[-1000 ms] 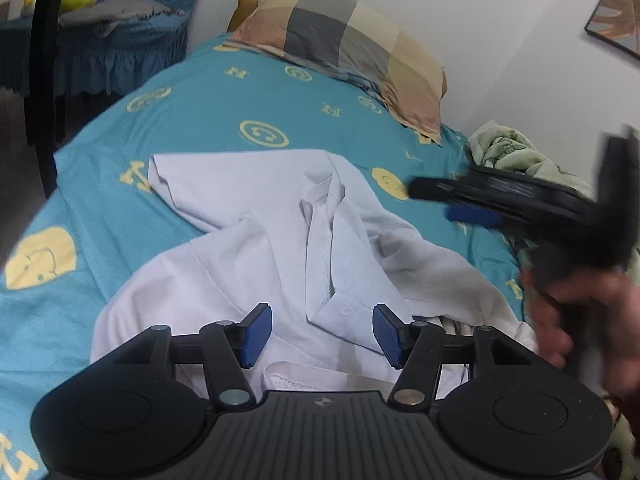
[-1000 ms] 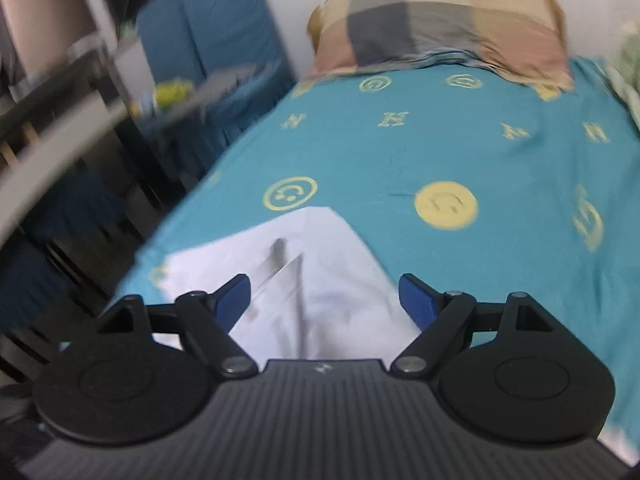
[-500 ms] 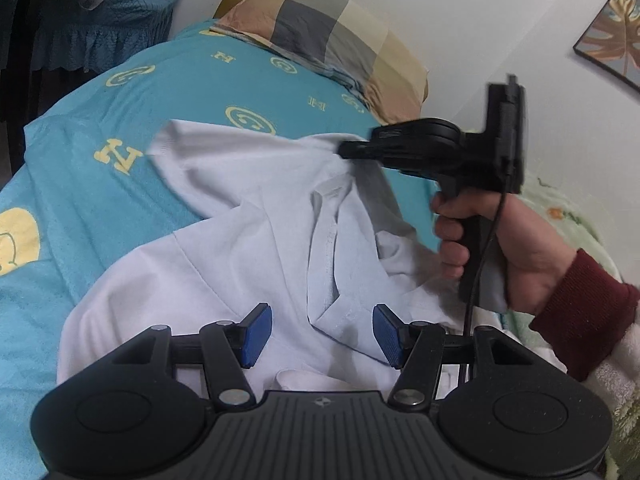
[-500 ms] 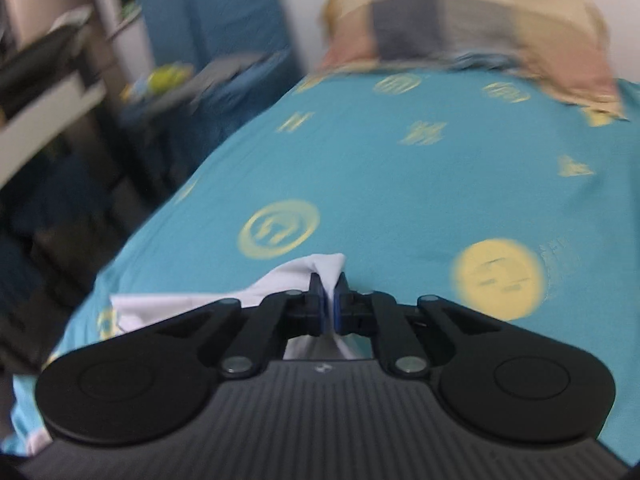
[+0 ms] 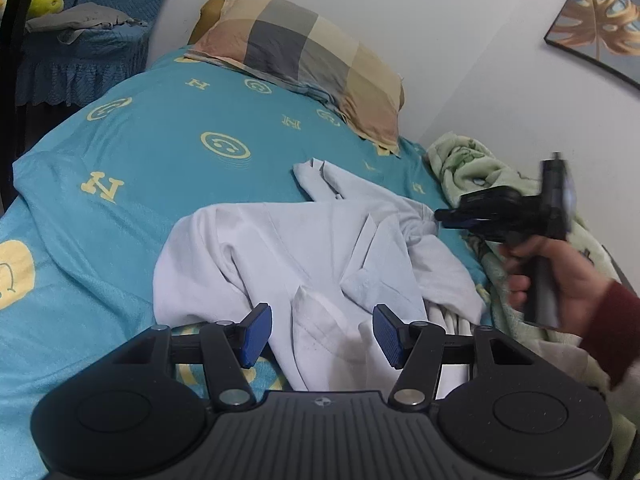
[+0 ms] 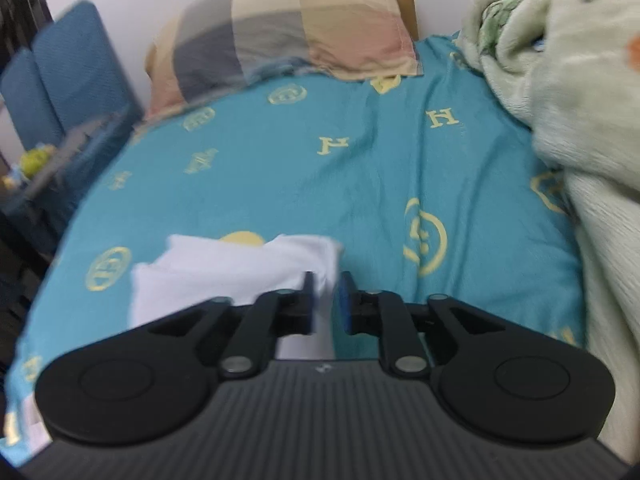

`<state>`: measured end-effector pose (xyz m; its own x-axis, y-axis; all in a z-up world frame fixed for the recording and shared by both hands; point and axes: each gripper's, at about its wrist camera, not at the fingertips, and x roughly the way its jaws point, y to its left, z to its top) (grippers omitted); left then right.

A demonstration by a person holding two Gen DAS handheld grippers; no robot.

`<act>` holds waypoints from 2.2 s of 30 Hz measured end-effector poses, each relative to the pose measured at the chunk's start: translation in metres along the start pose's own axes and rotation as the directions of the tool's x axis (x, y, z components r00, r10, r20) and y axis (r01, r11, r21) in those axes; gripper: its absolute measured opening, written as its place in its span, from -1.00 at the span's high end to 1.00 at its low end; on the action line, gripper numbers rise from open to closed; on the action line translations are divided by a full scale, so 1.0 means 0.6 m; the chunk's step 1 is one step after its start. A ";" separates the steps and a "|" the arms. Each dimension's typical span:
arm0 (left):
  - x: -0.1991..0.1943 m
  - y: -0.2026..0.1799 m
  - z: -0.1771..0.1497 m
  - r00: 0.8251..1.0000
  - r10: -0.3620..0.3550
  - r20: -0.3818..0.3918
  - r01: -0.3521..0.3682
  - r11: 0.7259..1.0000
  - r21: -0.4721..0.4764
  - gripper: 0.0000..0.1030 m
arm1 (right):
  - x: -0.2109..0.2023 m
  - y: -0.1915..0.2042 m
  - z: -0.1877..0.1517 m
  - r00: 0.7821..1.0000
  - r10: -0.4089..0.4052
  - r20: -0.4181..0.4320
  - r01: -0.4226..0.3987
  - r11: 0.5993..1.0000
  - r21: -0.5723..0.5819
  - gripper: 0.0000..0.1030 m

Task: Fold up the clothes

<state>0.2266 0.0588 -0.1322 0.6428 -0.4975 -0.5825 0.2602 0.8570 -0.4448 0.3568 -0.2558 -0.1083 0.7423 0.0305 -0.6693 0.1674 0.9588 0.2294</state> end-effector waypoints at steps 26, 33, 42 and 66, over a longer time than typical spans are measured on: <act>0.098 -0.166 0.055 0.994 0.107 -0.032 -0.100 0.980 0.172 -0.33 | -0.297 -0.008 -0.198 0.989 0.119 0.087 -0.128 0.986 0.111 -0.17; 0.252 -0.168 0.093 0.961 0.213 -0.176 -0.170 0.958 0.231 -0.12 | -0.267 -0.054 -0.189 0.987 0.111 0.119 -0.134 0.968 0.212 -0.20; 0.136 -0.166 0.110 0.977 0.181 -0.109 -0.167 0.977 0.130 0.91 | -0.229 -0.057 -0.184 0.989 0.114 0.098 -0.131 0.974 0.186 -0.21; -0.390 -0.042 -0.035 0.939 0.339 -0.056 -0.342 0.907 -0.246 0.01 | -0.295 0.015 -0.222 0.990 0.132 0.039 -0.134 0.990 0.042 -0.21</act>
<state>0.0549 0.1507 0.0011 0.6517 -0.1845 -0.7357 -0.1609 0.9143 -0.3717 0.1408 -0.2151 -0.0818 0.7827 0.1461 -0.6050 0.0937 0.9333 0.3466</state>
